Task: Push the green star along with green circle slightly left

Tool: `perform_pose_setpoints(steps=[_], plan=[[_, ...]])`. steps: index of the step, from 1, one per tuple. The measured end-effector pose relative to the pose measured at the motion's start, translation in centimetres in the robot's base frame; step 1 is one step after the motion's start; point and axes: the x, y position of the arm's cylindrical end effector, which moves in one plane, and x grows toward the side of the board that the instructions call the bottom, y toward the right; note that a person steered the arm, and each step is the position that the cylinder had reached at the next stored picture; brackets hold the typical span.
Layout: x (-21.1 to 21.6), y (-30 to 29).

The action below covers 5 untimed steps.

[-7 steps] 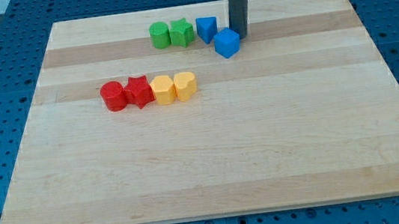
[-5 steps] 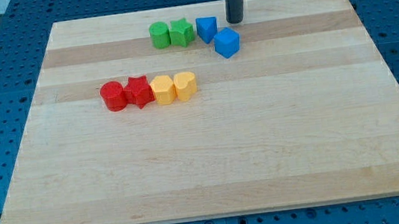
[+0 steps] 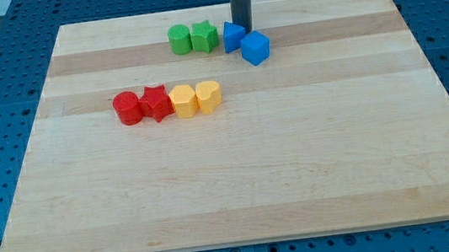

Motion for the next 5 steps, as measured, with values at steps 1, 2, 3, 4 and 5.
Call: perform_pose_setpoints(steps=[1,2,3,4,5], plan=[[0.0,-2.0],[0.3,-2.6],[0.3,-3.6],[0.3,-5.4],[0.3,-7.3]])
